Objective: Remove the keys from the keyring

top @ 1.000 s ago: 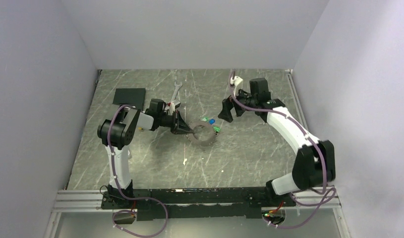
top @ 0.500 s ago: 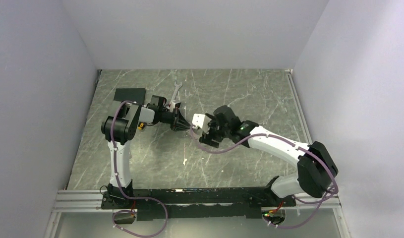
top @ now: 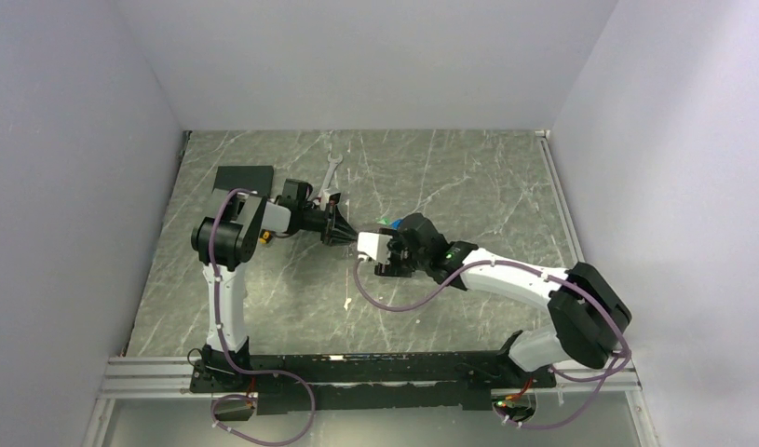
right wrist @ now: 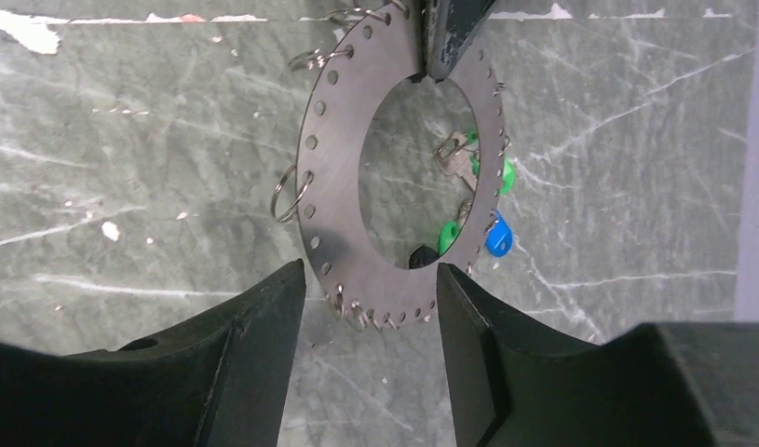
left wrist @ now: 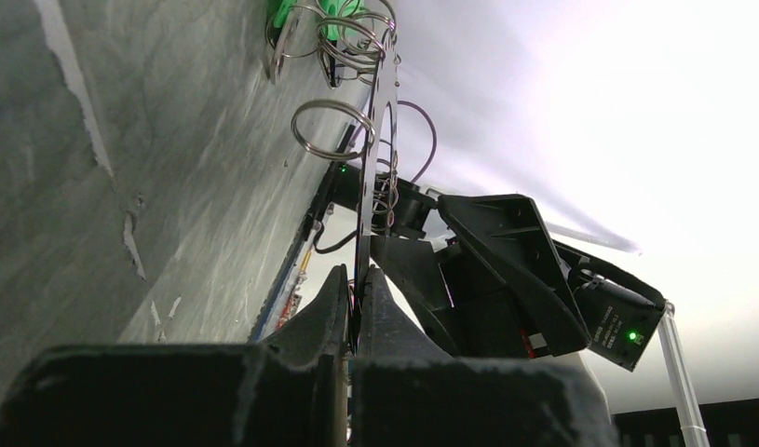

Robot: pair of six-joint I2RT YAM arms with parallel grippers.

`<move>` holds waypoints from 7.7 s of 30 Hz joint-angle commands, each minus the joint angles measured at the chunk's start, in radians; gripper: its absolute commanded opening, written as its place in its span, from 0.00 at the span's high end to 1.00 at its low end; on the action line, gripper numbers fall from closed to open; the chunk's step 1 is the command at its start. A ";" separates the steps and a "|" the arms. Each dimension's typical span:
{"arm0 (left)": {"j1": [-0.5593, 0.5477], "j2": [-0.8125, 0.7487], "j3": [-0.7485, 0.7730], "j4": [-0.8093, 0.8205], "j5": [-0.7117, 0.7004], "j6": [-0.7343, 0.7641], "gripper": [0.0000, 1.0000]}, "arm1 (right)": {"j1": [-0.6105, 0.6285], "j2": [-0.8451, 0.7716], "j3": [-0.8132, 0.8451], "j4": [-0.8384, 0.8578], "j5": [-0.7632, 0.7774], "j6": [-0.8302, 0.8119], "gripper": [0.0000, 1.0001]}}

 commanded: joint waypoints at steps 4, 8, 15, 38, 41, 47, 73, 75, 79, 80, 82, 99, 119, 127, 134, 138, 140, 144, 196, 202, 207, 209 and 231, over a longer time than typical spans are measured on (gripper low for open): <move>-0.012 0.011 -0.006 0.065 0.068 -0.045 1.00 | 0.033 0.045 -0.022 0.216 0.094 -0.059 0.49; -0.015 0.010 -0.006 0.073 0.076 -0.053 1.00 | 0.041 0.074 -0.040 0.277 0.139 -0.099 0.51; -0.017 0.017 -0.006 0.067 0.078 -0.053 1.00 | 0.041 0.074 -0.058 0.318 0.148 -0.097 0.73; 0.297 -0.229 0.205 -0.421 0.041 0.409 0.01 | -0.257 -0.034 0.359 -0.159 -0.252 0.317 1.00; 0.312 -0.272 0.256 -0.596 -0.045 0.582 0.01 | -0.315 -0.029 0.429 -0.229 -0.330 0.363 1.00; 0.311 -0.513 0.110 -0.437 -0.264 0.695 0.00 | -0.412 -0.041 0.504 -0.281 -0.460 0.448 1.00; 0.041 -0.633 -0.062 0.009 0.033 0.853 0.12 | -0.459 -0.022 0.618 -0.187 -0.798 0.806 1.00; 0.031 -0.625 -0.101 0.146 0.043 0.760 0.14 | -0.459 -0.022 0.619 -0.180 -0.804 0.820 1.00; 0.023 -0.604 -0.202 0.509 0.041 0.568 0.17 | -0.460 -0.018 0.625 -0.172 -0.811 0.837 1.00; 0.020 -0.600 -0.211 0.550 0.037 0.557 0.18 | -0.460 -0.017 0.626 -0.171 -0.814 0.842 1.00; 0.013 -0.594 -0.213 0.556 0.031 0.570 0.19 | -0.459 -0.015 0.630 -0.169 -0.820 0.848 1.00; -0.027 -0.560 -0.214 0.516 0.004 0.636 0.43 | -0.460 -0.015 0.640 -0.154 -0.853 0.884 1.00; -0.051 -0.551 -0.218 0.466 0.019 0.684 0.63 | -0.486 -0.038 0.626 -0.123 -0.872 0.922 1.00; -0.058 -0.551 -0.215 0.453 0.020 0.689 0.74 | -0.495 -0.047 0.618 -0.112 -0.877 0.931 1.00; -0.055 -0.554 -0.201 0.396 0.010 0.703 0.90 | -0.511 -0.058 0.600 -0.115 -0.864 0.917 1.00; -0.040 -0.565 -0.141 0.179 -0.028 0.800 1.00 | -0.527 -0.068 0.573 -0.145 -0.846 0.863 1.00; -0.032 -0.569 -0.095 0.034 -0.066 0.872 1.00 | -0.540 -0.072 0.548 -0.157 -0.834 0.831 1.00; -0.030 -0.570 -0.010 -0.176 -0.163 0.979 1.00 | -0.554 -0.076 0.472 -0.141 -0.839 0.785 1.00; -0.460 -0.677 0.251 -1.033 -0.977 2.077 1.00 | -0.599 0.000 0.168 0.125 -0.935 0.506 0.04; -0.505 -0.724 0.187 -0.923 -1.021 2.065 1.00 | -0.586 -0.057 0.120 0.133 -0.991 0.468 0.07; -0.521 -0.764 0.116 -0.870 -1.042 2.129 1.00 | -0.542 -0.077 0.077 0.076 -0.972 0.419 0.17; -0.524 -0.773 0.098 -0.844 -1.043 2.143 1.00 | -0.523 -0.090 0.059 0.080 -0.972 0.408 0.22; -0.527 -0.737 0.179 -0.873 -0.912 2.069 1.00 | -0.380 -0.017 0.067 0.219 -0.956 0.393 0.47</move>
